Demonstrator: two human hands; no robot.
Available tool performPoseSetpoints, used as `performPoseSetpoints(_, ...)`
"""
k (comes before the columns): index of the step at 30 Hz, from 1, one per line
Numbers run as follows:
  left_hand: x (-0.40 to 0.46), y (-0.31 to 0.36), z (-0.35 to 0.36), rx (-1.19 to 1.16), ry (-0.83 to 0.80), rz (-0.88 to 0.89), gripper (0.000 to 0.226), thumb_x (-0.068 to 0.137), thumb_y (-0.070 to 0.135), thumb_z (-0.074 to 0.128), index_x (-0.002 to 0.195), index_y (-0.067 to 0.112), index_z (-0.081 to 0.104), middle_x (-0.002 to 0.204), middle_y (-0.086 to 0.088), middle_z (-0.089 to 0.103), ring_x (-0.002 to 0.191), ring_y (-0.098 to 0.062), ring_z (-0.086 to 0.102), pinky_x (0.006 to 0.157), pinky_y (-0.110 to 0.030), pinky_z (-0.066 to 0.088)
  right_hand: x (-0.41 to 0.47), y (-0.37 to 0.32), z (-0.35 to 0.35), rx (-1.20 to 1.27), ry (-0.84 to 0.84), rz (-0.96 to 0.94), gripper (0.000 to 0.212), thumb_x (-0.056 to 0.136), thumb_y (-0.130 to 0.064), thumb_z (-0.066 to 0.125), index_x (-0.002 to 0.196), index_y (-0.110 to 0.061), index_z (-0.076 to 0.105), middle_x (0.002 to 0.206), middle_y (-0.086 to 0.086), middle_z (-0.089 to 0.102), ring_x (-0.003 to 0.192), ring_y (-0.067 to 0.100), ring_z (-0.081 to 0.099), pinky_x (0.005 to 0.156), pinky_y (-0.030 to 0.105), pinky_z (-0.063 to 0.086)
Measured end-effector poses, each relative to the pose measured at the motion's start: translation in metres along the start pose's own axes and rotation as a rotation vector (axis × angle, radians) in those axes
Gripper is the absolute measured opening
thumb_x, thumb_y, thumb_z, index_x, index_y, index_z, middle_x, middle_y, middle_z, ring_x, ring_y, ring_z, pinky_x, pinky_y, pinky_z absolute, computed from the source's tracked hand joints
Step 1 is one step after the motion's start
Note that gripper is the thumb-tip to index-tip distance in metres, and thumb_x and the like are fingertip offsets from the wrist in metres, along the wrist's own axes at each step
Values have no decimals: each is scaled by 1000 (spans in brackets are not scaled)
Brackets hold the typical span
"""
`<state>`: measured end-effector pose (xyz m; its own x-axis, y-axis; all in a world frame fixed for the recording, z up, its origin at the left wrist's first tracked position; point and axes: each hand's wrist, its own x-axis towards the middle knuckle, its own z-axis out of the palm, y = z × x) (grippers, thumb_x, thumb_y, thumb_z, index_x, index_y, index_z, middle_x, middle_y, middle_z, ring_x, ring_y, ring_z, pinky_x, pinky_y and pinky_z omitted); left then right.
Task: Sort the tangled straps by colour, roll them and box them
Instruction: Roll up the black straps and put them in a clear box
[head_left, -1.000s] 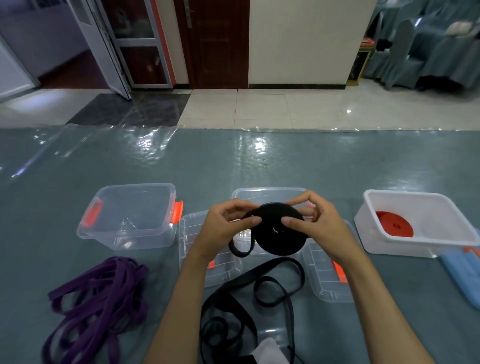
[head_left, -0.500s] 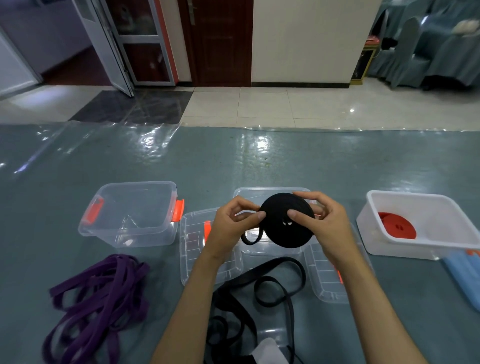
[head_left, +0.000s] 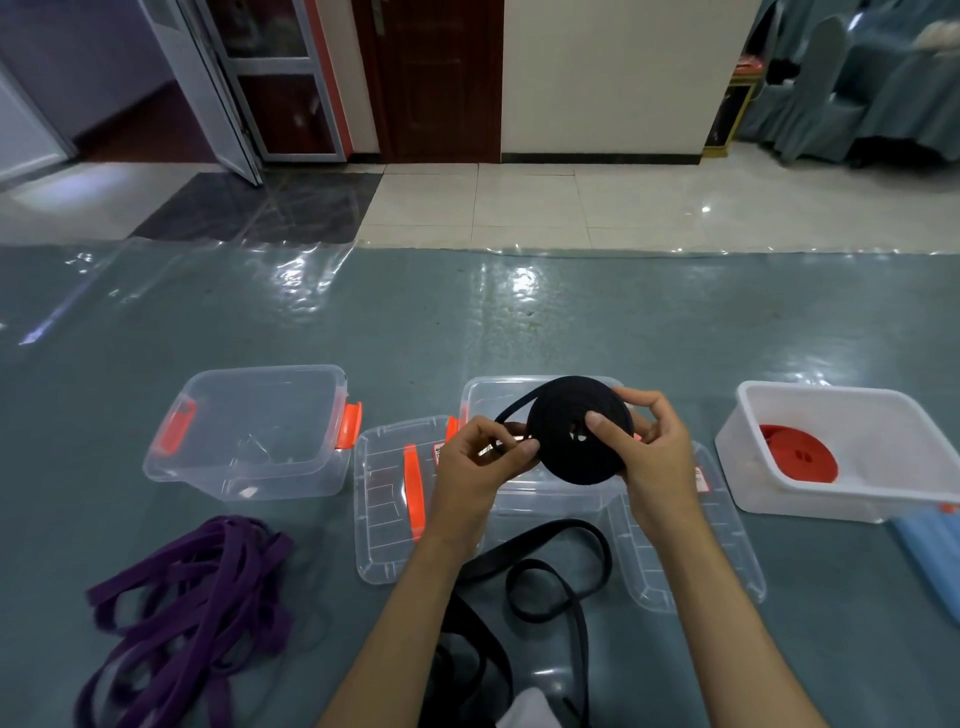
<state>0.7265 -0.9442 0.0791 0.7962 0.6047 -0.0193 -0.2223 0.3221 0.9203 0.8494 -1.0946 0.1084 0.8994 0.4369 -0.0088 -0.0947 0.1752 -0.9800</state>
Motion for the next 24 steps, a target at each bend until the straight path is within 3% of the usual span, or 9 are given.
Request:
performPoseSetpoints(4, 4, -2, 6, 15, 29, 42, 14, 91, 5, 80, 102, 11, 72, 112, -13, 76, 106, -34, 76, 87, -41, 64, 6, 9, -1, 25, 44, 21, 36, 71, -30, 91, 103, -33, 73, 109, 10, 81, 102, 34, 78, 90, 51, 62)
performPoseSetpoints(6, 5, -3, 8, 12, 33, 45, 34, 94, 7, 77, 126, 17, 70, 118, -15, 75, 113, -35, 74, 89, -41, 63, 9, 13, -2, 33, 59, 26, 39, 68, -34, 92, 102, -34, 73, 108, 10, 81, 101, 33, 78, 90, 50, 62)
performPoseSetpoints(8, 6, -4, 10, 9, 38, 23, 46, 95, 8, 77, 136, 25, 65, 118, -15, 75, 114, -32, 73, 90, -41, 63, 10, 16, -3, 17, 70, 21, 39, 68, -35, 92, 102, -35, 73, 107, 9, 82, 100, 33, 78, 88, 49, 62)
performPoseSetpoints(13, 4, -9, 19, 16, 98, -20, 27, 95, 5, 76, 118, 18, 74, 113, -13, 77, 110, -30, 75, 89, -41, 64, 6, 16, -4, -16, 111, -11, 42, 73, -36, 91, 110, -32, 70, 107, 9, 81, 95, 30, 79, 86, 50, 64)
performPoseSetpoints(20, -8, -13, 27, -105, 136, -135, 27, 95, 11, 76, 120, 20, 78, 117, -12, 78, 108, -30, 77, 86, -33, 63, -10, 16, -1, -35, 143, -31, 38, 73, -40, 90, 101, -31, 67, 108, 7, 79, 102, 29, 77, 92, 53, 62)
performPoseSetpoints(24, -11, -15, 17, -50, 209, -136, 22, 91, 11, 81, 109, 24, 81, 113, -12, 79, 107, -32, 77, 85, -34, 63, -13, 14, -10, -106, 68, 1, 27, 81, -48, 86, 93, -37, 65, 97, 6, 82, 91, 30, 80, 74, 45, 67)
